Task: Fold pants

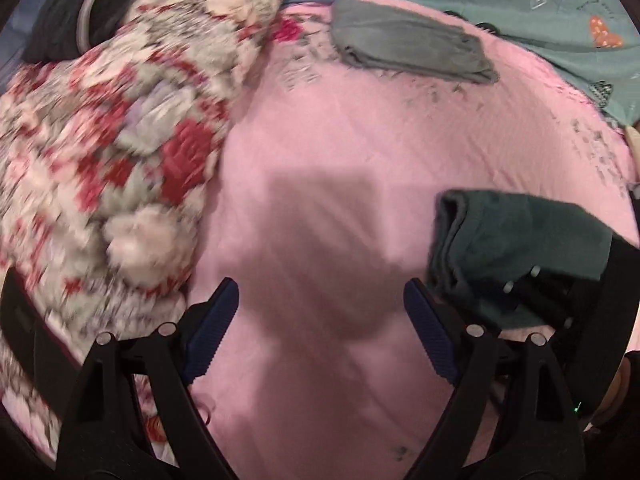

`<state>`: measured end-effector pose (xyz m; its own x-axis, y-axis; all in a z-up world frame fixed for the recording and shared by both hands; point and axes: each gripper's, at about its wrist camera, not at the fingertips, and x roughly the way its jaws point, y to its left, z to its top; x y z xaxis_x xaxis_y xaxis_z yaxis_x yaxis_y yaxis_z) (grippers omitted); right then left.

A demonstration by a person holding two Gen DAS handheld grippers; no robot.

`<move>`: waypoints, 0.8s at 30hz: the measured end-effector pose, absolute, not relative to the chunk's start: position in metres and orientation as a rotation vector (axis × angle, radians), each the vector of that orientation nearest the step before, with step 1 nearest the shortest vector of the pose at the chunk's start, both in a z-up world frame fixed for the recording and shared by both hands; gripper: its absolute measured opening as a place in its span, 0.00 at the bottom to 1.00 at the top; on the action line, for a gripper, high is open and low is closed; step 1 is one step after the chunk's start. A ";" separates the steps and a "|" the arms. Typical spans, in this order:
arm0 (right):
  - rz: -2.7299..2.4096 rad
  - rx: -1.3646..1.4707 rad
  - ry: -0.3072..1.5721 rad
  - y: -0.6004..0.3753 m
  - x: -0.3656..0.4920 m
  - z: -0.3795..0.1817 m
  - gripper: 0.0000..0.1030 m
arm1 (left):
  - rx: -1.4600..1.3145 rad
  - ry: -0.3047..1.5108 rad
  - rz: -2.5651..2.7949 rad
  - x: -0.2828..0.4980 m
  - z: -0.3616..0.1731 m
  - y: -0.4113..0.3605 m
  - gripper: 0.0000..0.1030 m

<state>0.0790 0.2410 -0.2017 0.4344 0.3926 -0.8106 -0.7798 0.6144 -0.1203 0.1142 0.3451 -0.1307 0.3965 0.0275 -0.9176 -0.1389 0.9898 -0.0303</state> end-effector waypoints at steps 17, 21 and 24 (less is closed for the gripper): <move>0.759 -0.384 0.749 0.228 0.059 -0.149 0.12 | -0.535 1.296 -0.470 0.183 -0.188 0.309 0.15; 0.816 -0.355 0.723 0.250 0.052 -0.136 0.12 | -0.479 1.225 -0.375 0.162 -0.172 0.332 0.15; 0.860 -0.345 0.768 0.270 0.049 -0.152 0.17 | -0.466 1.261 -0.305 0.153 -0.192 0.348 0.17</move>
